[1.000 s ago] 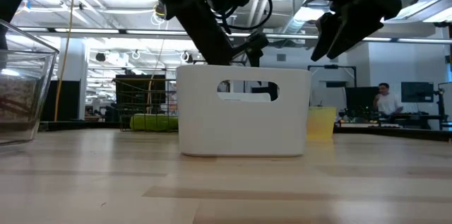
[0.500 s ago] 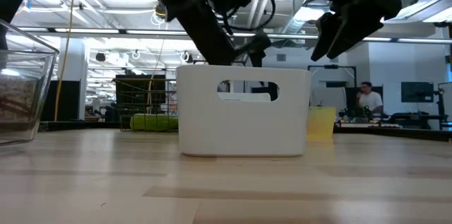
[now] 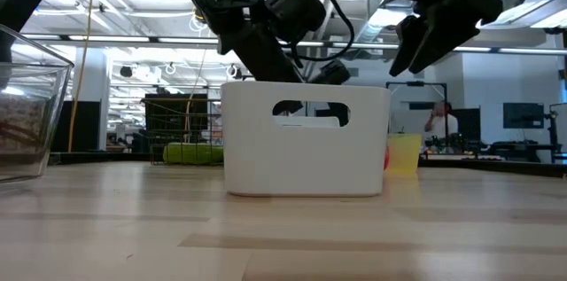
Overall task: Sort produce into baskets
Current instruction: Put the top orange tomato into the transparent bin
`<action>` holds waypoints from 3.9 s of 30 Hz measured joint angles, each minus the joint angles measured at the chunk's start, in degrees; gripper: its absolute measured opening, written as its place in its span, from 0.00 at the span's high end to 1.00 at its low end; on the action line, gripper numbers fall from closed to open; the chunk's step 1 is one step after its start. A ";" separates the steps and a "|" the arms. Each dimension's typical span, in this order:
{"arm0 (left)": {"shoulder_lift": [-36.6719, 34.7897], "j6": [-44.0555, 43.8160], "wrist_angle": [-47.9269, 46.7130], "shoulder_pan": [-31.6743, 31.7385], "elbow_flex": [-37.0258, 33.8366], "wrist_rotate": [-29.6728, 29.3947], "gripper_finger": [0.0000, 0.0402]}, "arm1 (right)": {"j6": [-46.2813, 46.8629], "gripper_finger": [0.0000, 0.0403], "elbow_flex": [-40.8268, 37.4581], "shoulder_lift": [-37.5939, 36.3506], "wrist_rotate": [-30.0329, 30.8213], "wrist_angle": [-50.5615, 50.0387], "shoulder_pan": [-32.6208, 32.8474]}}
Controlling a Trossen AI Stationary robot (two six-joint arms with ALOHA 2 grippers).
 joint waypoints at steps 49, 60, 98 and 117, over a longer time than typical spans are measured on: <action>-0.04 4.79 1.01 0.15 0.04 -3.07 0.10 | -16.60 0.19 -13.03 16.23 -1.33 32.45 -12.78; -0.09 5.80 0.96 0.20 0.04 -0.02 0.10 | -16.56 0.19 -13.07 17.67 -1.58 32.76 -12.79; -0.11 6.37 0.63 0.13 0.07 0.40 0.10 | -16.49 0.02 -12.84 17.57 -1.32 32.19 -12.81; -0.11 7.68 0.46 0.11 0.07 -0.26 0.10 | -11.67 0.03 -2.91 17.55 -1.26 13.66 -11.56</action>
